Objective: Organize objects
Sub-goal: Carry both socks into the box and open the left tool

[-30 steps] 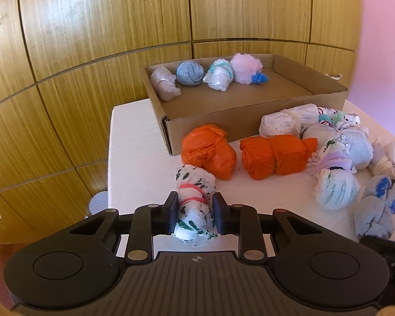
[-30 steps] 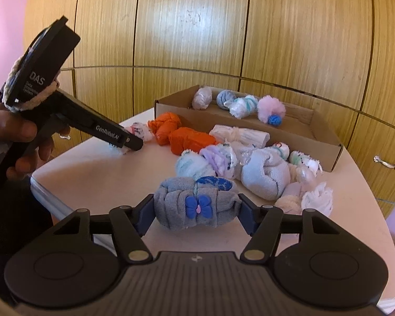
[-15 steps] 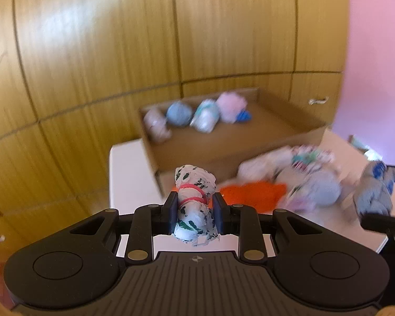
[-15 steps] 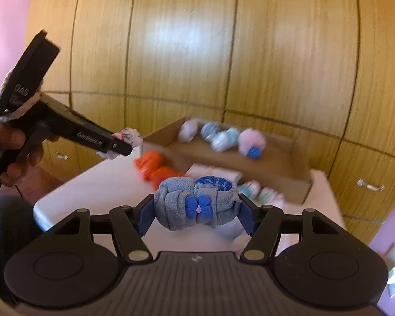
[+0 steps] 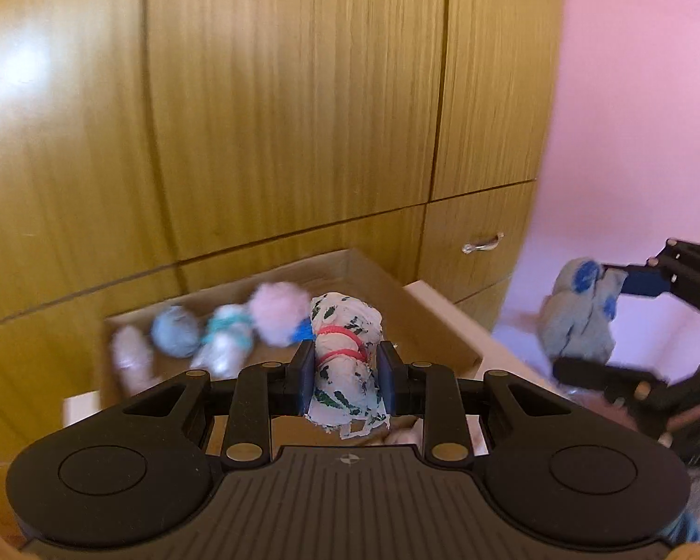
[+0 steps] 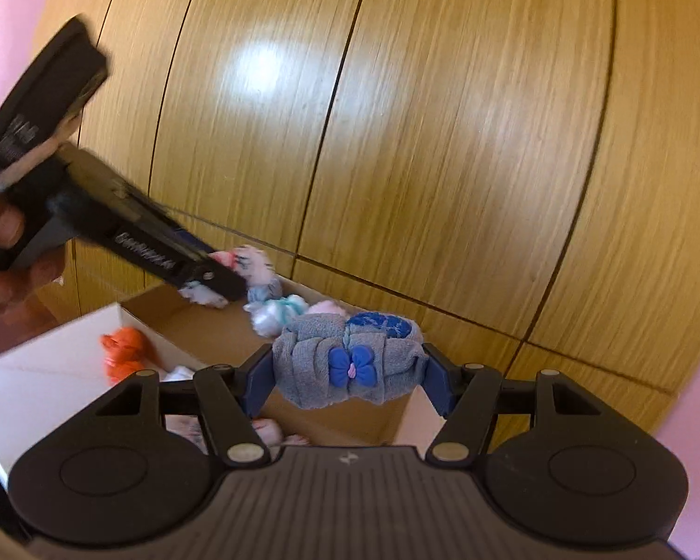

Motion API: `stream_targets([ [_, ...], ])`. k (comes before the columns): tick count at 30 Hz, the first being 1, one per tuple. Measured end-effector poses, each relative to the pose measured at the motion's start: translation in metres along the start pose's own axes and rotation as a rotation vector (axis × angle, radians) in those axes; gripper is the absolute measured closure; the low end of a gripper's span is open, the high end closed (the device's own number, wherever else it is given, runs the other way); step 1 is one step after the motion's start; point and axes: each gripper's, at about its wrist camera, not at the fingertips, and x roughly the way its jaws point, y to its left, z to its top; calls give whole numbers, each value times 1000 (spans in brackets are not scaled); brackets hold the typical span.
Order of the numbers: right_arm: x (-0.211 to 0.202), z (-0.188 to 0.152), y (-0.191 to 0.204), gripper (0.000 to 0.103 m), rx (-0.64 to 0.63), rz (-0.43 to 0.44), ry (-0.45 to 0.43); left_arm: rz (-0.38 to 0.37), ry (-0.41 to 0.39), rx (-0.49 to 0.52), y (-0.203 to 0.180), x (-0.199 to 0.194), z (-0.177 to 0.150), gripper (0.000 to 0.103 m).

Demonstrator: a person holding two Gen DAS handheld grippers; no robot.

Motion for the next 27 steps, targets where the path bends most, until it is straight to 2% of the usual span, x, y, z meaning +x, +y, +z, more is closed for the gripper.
stream_targets([
  [6,56,4,-33,42,-79,36,62,-61,108,-125,6,81,27,69],
  [11,103,-2,-50,42,-97,80,124,-19,146,-145,11,131,26,69],
  [14,120,-7,-51,42,-90,94,142,23,167,-108,16,136,15,69],
  [20,134,-13,-49,42,-76,143,142,63,140,-16,18,111,-6,62],
  [23,148,-15,-54,42,-62,152,155,111,172,60,13,114,-15,60],
  [27,141,-14,-55,42,-71,162,164,93,221,26,16,124,-17,60],
])
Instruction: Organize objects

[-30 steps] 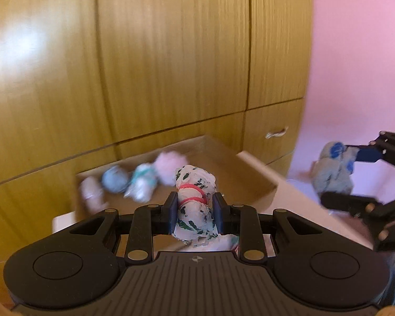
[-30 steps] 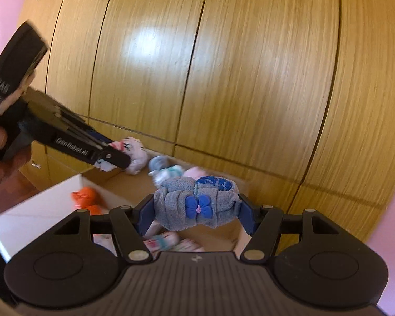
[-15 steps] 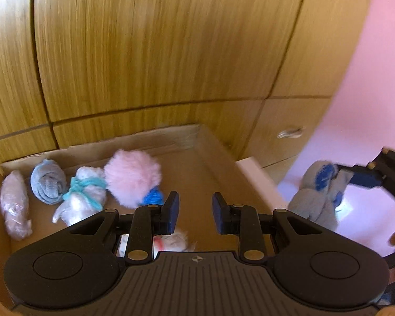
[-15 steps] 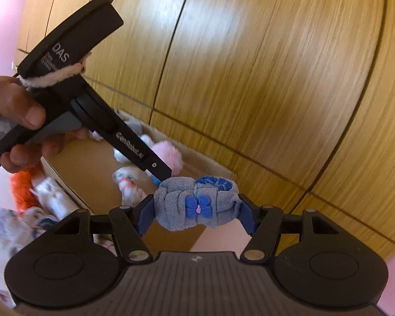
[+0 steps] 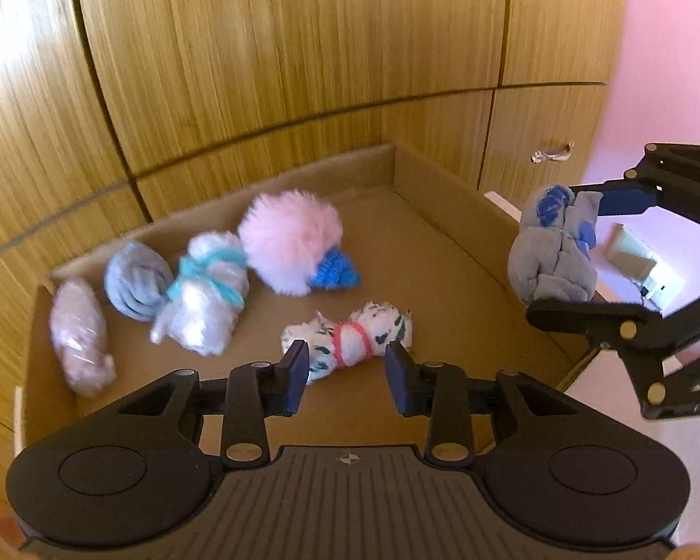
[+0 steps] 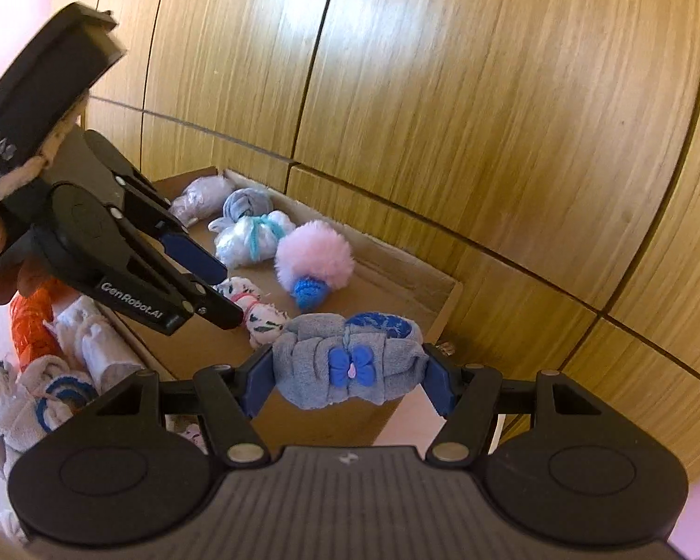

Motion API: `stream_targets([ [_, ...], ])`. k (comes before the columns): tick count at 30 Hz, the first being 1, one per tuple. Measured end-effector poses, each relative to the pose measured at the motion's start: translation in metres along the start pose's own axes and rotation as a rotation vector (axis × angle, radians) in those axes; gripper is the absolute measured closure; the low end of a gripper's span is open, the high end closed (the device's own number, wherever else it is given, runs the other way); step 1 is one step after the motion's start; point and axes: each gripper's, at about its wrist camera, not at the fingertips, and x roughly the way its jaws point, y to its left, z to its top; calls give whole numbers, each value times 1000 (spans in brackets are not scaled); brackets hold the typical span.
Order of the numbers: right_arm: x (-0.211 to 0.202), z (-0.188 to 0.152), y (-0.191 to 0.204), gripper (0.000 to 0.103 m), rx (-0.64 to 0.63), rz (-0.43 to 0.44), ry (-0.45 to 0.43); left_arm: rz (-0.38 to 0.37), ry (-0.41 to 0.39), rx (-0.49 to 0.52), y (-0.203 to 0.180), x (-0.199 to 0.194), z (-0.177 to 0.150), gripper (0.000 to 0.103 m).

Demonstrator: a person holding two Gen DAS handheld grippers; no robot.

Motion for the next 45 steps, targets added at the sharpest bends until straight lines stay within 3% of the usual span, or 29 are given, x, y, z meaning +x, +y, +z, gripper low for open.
stream_targets([
  [8,4,3,-4,42,-40,-6,26,-95,46,-216,15,31,28,60],
  [14,31,15,-10,42,-84,-18,59,-84,21,-368,30,48,44,59],
  [19,59,23,-12,42,-114,-18,108,-115,16,-516,50,62,49,51],
  [23,77,26,-8,42,-132,-8,145,-94,1,-512,52,60,52,51],
  [25,84,26,-6,41,-131,2,164,-86,-12,-486,51,54,53,46],
  [27,89,24,-6,41,-131,5,176,-69,-33,-438,48,45,55,31],
  [30,93,20,-6,40,-121,0,186,-62,-56,-379,43,32,57,26],
  [34,94,17,-6,38,-103,-1,196,-45,-51,-315,40,24,56,22],
  [39,88,12,-1,29,-111,-14,198,-35,-51,-328,50,11,51,19],
  [45,77,16,-2,29,-105,-27,184,-10,-66,-290,57,-14,46,19],
])
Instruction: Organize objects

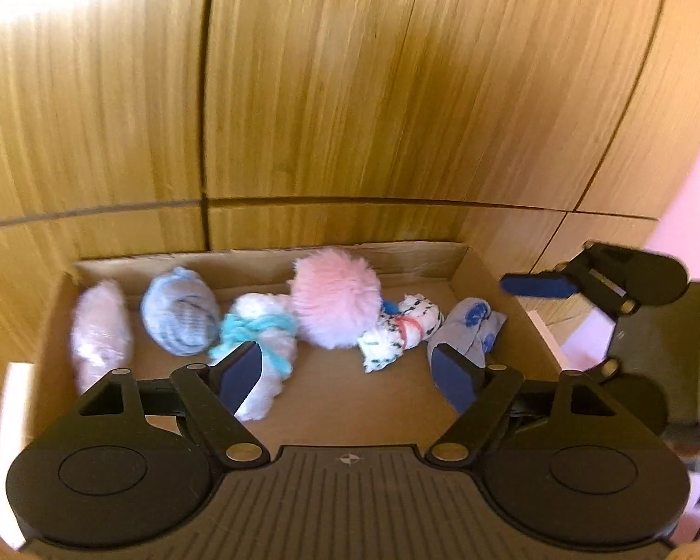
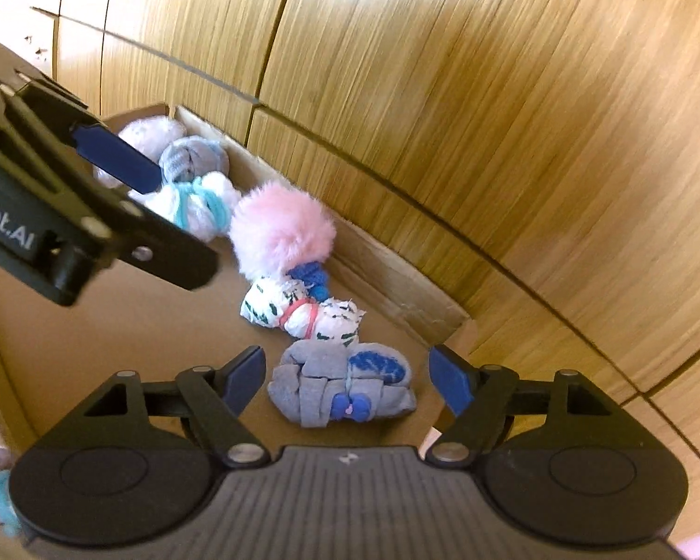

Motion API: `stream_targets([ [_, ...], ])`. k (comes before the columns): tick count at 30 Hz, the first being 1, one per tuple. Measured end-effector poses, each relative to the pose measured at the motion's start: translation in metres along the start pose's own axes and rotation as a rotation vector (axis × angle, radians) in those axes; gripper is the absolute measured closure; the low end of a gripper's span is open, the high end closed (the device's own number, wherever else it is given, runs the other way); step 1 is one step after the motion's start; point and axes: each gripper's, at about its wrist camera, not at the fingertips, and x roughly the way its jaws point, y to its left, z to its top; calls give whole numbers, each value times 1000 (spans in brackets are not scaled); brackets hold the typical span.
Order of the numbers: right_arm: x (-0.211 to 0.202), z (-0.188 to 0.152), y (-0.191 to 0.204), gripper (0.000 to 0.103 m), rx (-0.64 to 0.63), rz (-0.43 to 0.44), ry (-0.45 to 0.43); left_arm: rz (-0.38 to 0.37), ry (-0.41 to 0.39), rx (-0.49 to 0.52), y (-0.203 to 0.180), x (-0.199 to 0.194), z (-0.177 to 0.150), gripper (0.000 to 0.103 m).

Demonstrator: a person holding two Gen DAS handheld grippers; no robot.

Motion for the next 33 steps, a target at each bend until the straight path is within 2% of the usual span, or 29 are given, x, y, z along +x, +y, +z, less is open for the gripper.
stream_targets([
  [5,-24,5,6,25,32,-7,-43,35,-57,41,3,-39,-9,13],
  [11,-87,-4,24,18,115,-34,-129,108,-175,100,7,-113,-41,2],
  [18,-165,-53,62,5,230,-18,-274,121,-241,154,12,-174,-117,1],
  [23,-177,-105,107,2,270,-59,-290,122,-305,126,5,-190,-183,1],
  [24,-176,-114,114,2,279,-56,-286,124,-305,121,4,-190,-194,1],
  [28,-166,-137,135,3,286,-40,-249,149,-219,153,-9,-179,-216,1],
  [33,-163,-149,145,3,269,-41,-244,141,-152,182,-24,-162,-223,0],
])
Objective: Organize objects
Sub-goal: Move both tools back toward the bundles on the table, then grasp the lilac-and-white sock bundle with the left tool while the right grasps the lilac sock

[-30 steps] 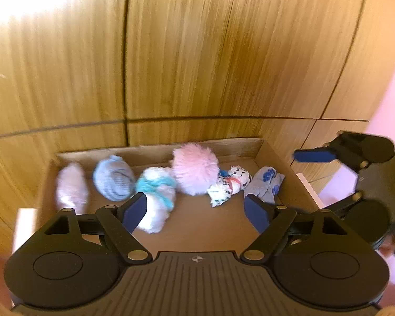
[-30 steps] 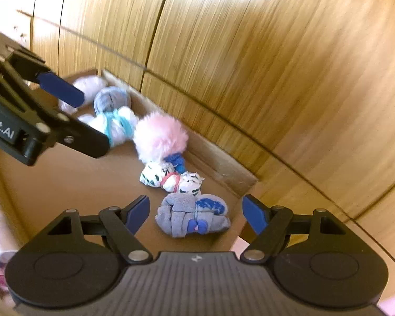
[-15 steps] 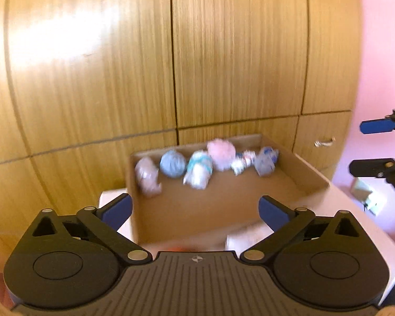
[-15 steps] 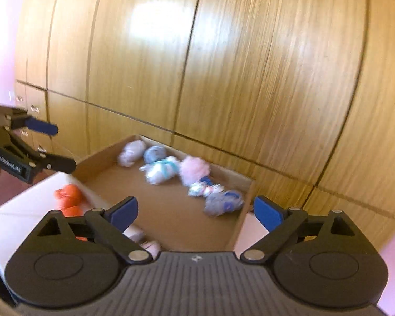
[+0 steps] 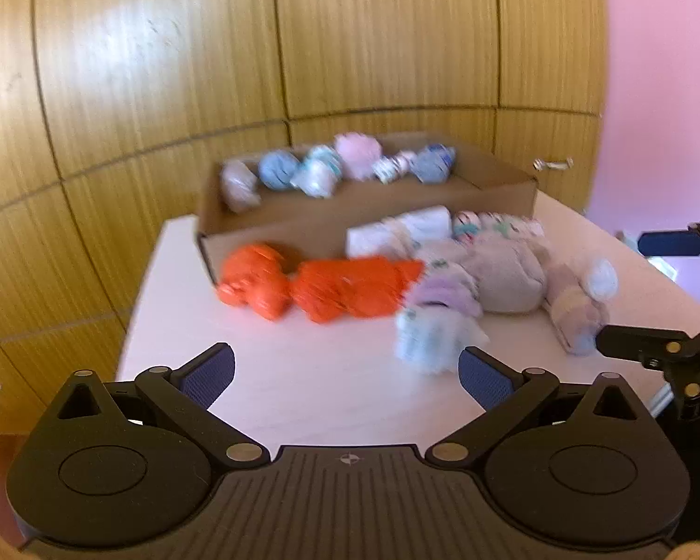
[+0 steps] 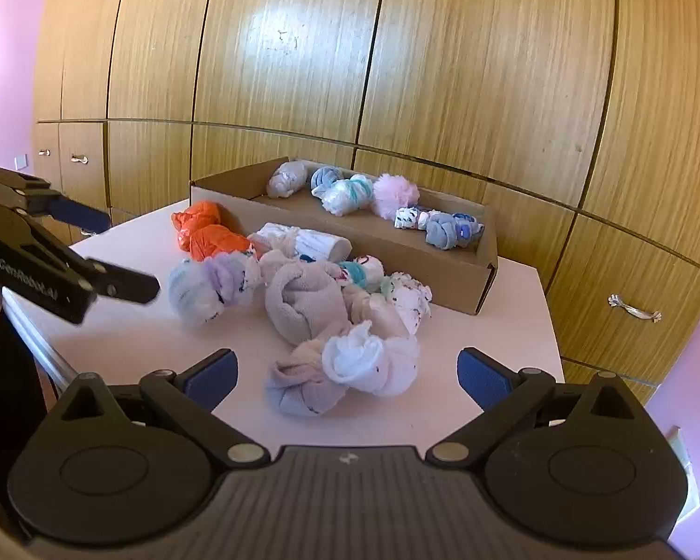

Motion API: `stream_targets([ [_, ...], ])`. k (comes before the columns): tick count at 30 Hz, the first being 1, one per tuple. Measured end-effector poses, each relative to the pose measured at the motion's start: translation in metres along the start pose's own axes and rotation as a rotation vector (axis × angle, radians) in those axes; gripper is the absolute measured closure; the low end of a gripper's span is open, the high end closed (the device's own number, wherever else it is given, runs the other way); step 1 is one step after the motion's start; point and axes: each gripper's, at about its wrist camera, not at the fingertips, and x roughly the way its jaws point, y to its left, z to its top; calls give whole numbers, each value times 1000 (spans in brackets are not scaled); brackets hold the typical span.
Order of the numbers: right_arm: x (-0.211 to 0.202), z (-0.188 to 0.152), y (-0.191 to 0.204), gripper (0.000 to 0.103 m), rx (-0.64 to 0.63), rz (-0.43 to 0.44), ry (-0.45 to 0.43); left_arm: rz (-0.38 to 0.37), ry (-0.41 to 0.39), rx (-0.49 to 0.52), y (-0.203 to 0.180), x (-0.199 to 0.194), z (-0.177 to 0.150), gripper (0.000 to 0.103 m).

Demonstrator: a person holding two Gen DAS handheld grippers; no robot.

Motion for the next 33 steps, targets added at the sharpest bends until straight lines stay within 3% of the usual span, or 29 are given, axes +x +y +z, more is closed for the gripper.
stream_targets([
  [6,12,-6,-9,5,-35,29,-4,-15,18,69,-24,16,4,0],
  [14,25,-9,-22,7,-7,68,6,-54,33,55,-30,37,15,0],
  [19,26,-14,-29,11,37,92,10,-116,33,35,-32,39,17,4],
  [20,25,-15,-29,11,34,81,8,-124,35,35,-33,40,17,7],
  [24,22,-16,-35,13,55,75,9,-163,68,17,-36,47,16,40],
  [26,21,-16,-36,14,62,79,11,-170,68,14,-36,48,17,42],
  [27,20,-16,-36,14,57,74,8,-173,67,12,-35,48,17,49],
  [33,14,-18,-35,14,76,60,4,-141,51,13,-28,38,17,53],
])
